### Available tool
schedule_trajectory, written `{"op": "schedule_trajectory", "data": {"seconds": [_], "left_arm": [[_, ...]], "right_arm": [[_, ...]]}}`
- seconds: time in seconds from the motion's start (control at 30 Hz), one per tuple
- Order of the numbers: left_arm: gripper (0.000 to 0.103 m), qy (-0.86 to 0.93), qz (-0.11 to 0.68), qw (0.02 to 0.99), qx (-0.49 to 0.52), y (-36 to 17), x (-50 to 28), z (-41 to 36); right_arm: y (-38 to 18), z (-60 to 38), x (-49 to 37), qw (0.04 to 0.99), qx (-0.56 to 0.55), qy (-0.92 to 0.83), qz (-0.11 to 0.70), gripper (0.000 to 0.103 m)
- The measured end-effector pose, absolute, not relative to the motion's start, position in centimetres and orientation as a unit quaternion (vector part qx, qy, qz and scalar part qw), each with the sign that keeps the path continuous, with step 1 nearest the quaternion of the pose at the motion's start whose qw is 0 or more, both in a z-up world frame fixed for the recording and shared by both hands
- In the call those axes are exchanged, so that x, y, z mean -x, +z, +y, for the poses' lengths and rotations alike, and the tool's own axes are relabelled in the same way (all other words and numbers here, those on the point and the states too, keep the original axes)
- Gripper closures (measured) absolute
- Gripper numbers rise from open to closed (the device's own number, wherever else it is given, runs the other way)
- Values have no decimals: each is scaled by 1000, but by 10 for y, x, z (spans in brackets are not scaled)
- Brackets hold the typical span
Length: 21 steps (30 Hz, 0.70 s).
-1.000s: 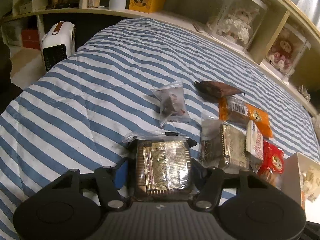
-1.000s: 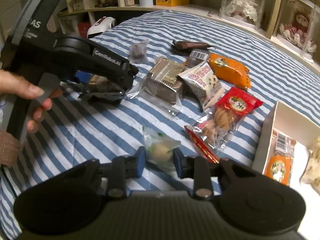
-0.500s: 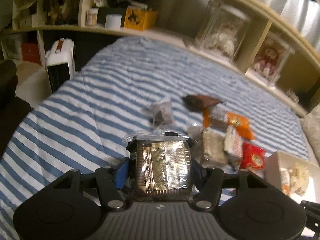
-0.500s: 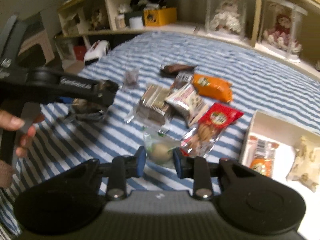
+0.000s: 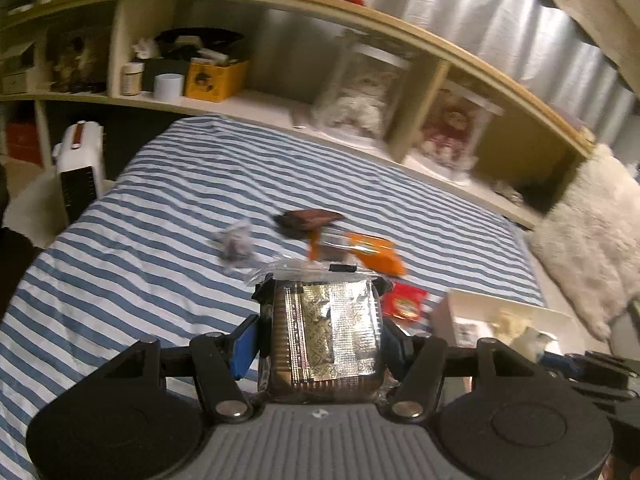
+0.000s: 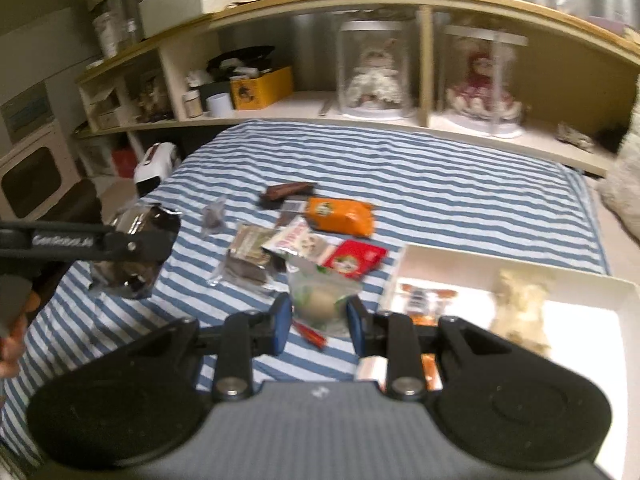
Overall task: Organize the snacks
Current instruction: 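Carry the gold cake to the white tray with the left tool while the right tool carries the clear packet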
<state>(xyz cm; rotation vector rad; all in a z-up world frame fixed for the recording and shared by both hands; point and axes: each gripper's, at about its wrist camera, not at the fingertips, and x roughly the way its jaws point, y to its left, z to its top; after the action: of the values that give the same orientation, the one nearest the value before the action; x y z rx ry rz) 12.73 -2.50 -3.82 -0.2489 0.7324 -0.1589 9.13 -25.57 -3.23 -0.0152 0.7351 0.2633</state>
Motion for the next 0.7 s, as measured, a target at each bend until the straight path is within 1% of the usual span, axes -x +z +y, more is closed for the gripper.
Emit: {"op": "schedule_trajectory", "data": {"seconds": [0.27, 0.7], "left_arm": [[40, -129, 370, 910, 136, -43, -95, -69], [40, -185, 385, 896, 119, -51, -66, -151]], "right_arm": [[-35, -286, -63, 925, -20, 93, 368, 68], [-55, -338, -27, 913, -52, 26, 405, 68]]}}
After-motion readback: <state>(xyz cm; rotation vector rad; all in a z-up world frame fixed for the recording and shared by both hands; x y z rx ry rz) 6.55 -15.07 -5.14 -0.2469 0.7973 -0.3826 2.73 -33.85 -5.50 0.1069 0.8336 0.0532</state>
